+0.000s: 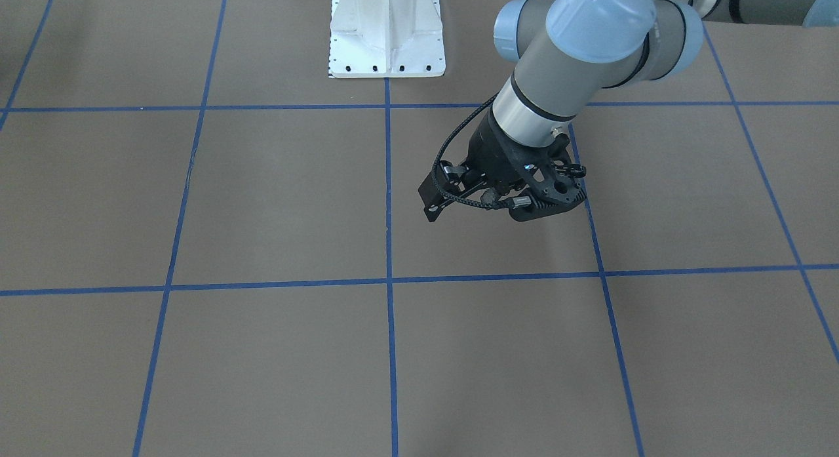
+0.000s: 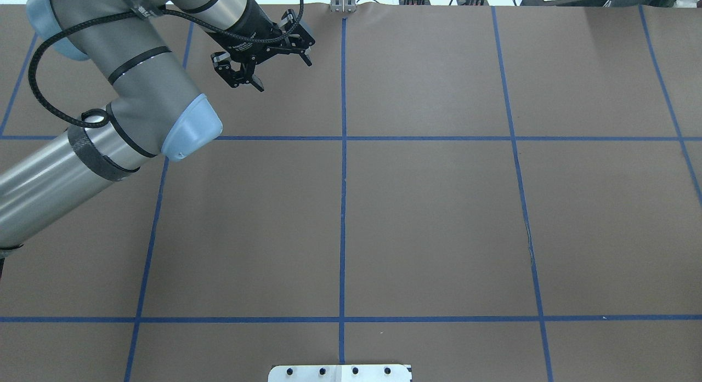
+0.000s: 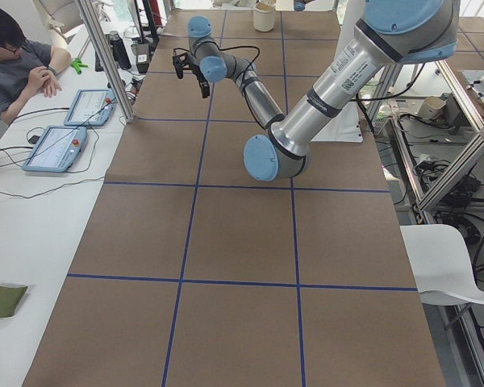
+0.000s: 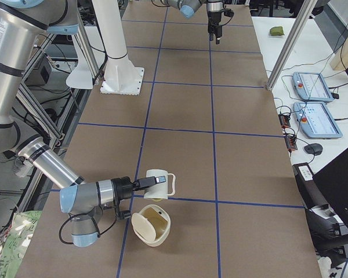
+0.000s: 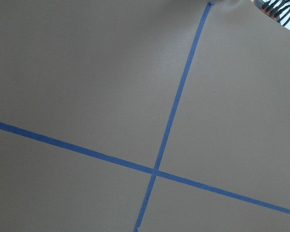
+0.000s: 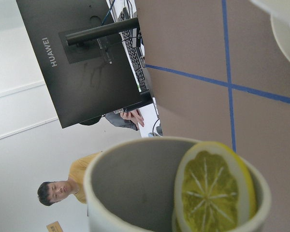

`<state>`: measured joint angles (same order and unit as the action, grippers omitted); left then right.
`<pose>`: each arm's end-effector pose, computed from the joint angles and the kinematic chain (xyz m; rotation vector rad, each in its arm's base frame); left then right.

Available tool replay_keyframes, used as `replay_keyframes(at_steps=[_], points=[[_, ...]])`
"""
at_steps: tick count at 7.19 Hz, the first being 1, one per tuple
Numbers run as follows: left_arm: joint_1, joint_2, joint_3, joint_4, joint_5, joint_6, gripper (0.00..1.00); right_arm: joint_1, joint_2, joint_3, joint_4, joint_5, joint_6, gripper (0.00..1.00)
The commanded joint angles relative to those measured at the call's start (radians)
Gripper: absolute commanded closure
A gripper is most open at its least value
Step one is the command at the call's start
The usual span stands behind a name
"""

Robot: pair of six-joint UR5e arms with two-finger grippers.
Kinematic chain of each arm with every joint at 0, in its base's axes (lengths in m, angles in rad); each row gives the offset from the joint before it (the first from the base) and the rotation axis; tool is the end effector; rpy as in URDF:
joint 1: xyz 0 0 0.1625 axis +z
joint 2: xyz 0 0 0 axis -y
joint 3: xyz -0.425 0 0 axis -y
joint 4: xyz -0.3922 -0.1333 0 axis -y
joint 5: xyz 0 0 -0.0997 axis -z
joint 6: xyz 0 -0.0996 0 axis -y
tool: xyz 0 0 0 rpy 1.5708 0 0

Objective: Left arm hands cup to right arm to dump lemon

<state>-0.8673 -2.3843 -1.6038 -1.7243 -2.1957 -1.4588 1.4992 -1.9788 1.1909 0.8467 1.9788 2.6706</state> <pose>0.3895 -0.5751 0.1205 -0.0498 1.1231 -0.3626 0.0797 -0.1996 0.7257 0.0135 -1.9060 1.5957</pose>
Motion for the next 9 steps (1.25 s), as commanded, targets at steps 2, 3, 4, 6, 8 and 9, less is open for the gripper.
replay_keyframes(at_steps=[2,3,4,6,8,9], points=[[-0.001,-0.003,-0.001,0.002,0.001,0.0,0.0,0.027,0.005,-0.004,0.055,-0.002,0.202,0.84],[-0.001,-0.003,-0.001,0.002,0.001,0.0,0.0,0.039,0.006,-0.004,0.058,-0.003,0.237,0.83],[-0.001,-0.003,0.001,0.002,0.001,0.0,0.0,0.08,0.032,-0.005,0.058,-0.003,0.296,0.83],[0.002,-0.004,-0.001,0.003,0.005,0.0,0.0,0.139,0.055,-0.034,0.058,0.003,0.388,0.82],[0.002,-0.006,-0.001,0.003,0.005,0.0,0.0,0.141,0.046,-0.034,0.061,0.003,0.39,0.8],[0.002,-0.006,-0.001,0.003,0.005,0.0,0.0,0.141,0.041,-0.034,0.066,0.003,0.393,0.79]])
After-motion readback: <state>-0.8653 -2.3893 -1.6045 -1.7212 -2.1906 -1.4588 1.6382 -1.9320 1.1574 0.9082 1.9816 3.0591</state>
